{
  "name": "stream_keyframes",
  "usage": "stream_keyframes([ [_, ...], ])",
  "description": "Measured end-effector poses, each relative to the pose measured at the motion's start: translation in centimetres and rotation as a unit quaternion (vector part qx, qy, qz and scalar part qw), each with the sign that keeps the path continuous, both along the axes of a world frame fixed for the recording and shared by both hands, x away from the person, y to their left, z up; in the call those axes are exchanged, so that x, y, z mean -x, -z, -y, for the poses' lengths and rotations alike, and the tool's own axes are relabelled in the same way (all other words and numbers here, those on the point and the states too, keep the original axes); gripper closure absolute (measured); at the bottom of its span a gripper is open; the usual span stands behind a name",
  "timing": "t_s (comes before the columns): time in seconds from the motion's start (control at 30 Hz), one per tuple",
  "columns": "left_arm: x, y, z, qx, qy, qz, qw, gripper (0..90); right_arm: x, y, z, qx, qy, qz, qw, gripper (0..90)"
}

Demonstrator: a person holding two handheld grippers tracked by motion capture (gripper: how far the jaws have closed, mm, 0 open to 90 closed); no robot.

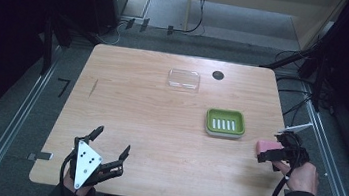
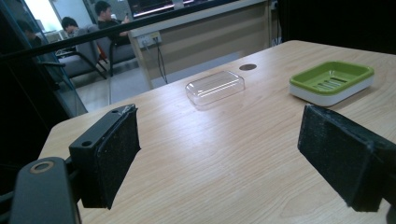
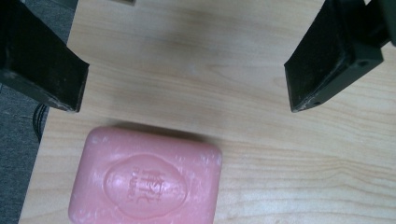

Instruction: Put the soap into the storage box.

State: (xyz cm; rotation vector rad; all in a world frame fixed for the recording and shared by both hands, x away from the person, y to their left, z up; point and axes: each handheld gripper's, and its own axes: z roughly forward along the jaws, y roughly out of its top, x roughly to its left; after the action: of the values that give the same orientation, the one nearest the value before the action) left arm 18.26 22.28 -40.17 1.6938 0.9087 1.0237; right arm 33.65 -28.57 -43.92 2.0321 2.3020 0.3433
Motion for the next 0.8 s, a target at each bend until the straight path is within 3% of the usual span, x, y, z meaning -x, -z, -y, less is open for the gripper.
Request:
stream_keyframes([
  [0.8, 0.4, -0.1, -0.3, 0.001, -0.002, 0.003, 1.0000, 13.1, -3.1, 1.0, 0.5, -0.003, 0.019, 0.001, 0.9998, 0.0],
])
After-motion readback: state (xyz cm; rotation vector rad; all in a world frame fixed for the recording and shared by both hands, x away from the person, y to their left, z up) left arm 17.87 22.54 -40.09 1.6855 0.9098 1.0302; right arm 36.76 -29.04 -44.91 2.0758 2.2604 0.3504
